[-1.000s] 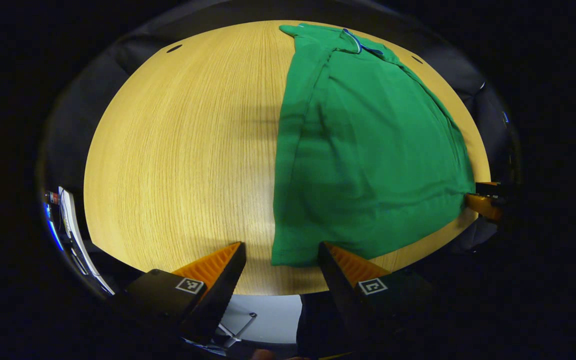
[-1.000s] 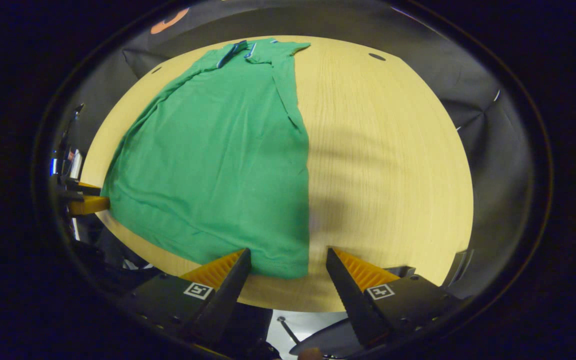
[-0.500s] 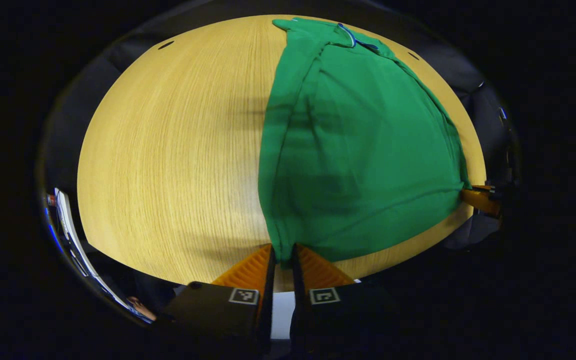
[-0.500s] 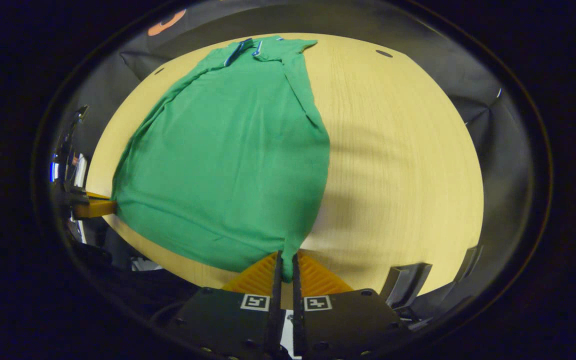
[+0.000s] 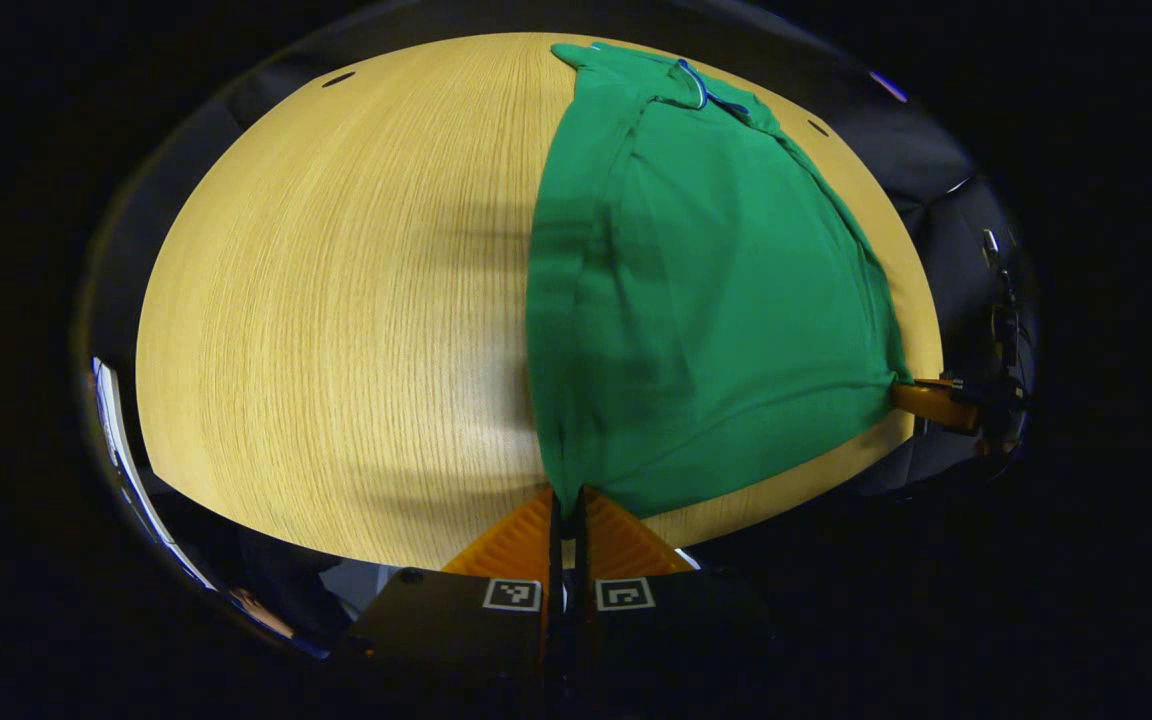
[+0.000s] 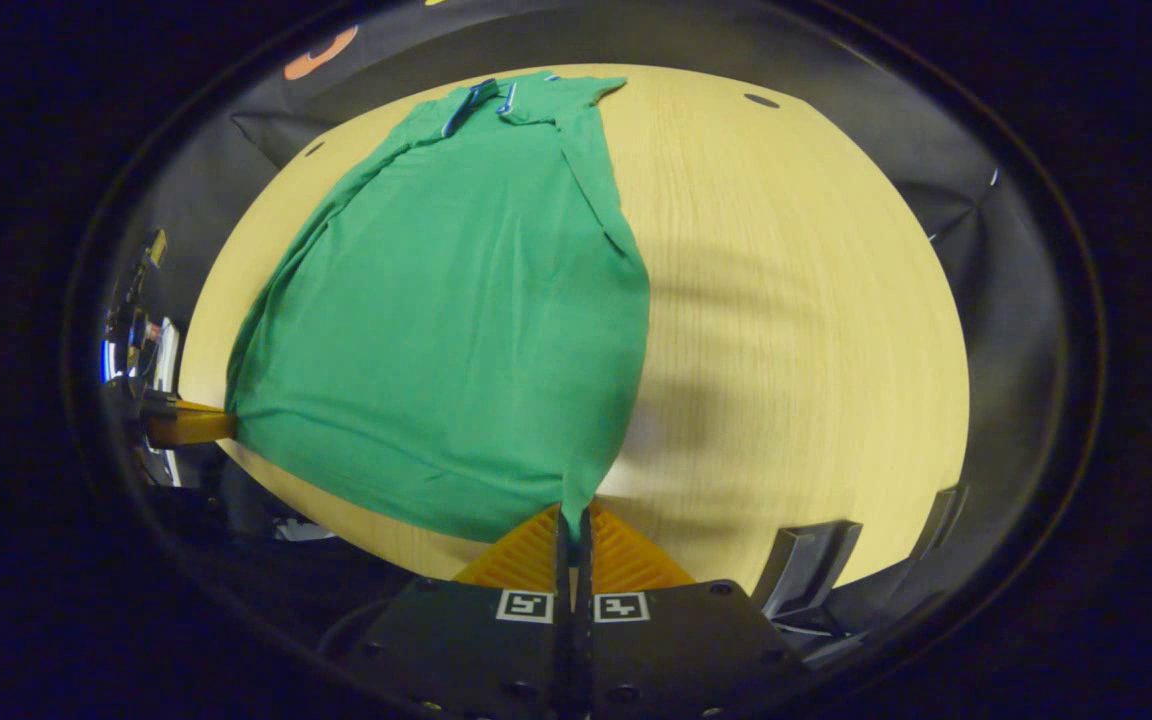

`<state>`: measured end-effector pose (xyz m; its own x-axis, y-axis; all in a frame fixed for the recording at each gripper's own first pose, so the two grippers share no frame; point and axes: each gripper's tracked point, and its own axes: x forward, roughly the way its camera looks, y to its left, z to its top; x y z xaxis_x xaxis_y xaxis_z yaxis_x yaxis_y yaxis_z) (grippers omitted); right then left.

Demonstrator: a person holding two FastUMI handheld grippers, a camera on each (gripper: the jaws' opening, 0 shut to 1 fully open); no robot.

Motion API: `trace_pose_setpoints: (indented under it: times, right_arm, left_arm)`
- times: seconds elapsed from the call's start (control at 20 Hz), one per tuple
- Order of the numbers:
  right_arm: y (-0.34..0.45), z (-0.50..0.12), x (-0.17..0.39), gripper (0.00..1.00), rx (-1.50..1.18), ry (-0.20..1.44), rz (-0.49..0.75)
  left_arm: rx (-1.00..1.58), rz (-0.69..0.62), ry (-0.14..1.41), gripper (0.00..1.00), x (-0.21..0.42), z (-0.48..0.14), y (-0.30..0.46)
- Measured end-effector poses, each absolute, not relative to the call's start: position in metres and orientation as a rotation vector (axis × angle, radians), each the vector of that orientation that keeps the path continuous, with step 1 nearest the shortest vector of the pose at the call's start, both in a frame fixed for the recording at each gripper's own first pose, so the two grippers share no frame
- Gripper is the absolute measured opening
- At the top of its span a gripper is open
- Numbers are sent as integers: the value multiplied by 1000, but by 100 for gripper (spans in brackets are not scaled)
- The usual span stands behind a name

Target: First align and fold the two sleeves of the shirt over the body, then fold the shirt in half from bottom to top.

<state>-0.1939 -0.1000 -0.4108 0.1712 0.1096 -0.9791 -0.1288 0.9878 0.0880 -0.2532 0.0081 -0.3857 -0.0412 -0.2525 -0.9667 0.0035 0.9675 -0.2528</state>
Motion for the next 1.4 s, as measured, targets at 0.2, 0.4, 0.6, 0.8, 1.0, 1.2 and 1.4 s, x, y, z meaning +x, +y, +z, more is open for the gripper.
trace_pose_setpoints:
  times: [0.2, 0.4, 0.6, 0.8, 1.0, 1.2, 1.4]
  right_arm:
    - [-100, -393, -184, 0, 10, 1366, 174]
    - [-101, -366, -158, 0, 41, 1297, 164]
    - [-104, -334, -117, 0, 82, 1209, 145]
    - [-106, -301, -68, 0, 95, 1102, 137]
    - [-102, -271, -17, 0, 147, 1002, 120]
    - [-98, -249, 47, 0, 156, 908, 102]
    - [-82, -226, 115, 0, 81, 804, 115]
  left_arm:
    - [-272, -220, 1574, 6, -249, -363, -1]
    - [-301, -228, 1510, 6, -219, -338, -2]
    - [-291, -262, 1429, 6, -172, -309, 0]
    - [-288, -292, 1337, 6, -120, -298, -2]
    - [-271, -305, 1190, 6, -53, -281, 3]
    - [-272, -299, 1075, 6, 12, -268, 6]
    - [-213, -267, 1002, 6, 76, -275, 18]
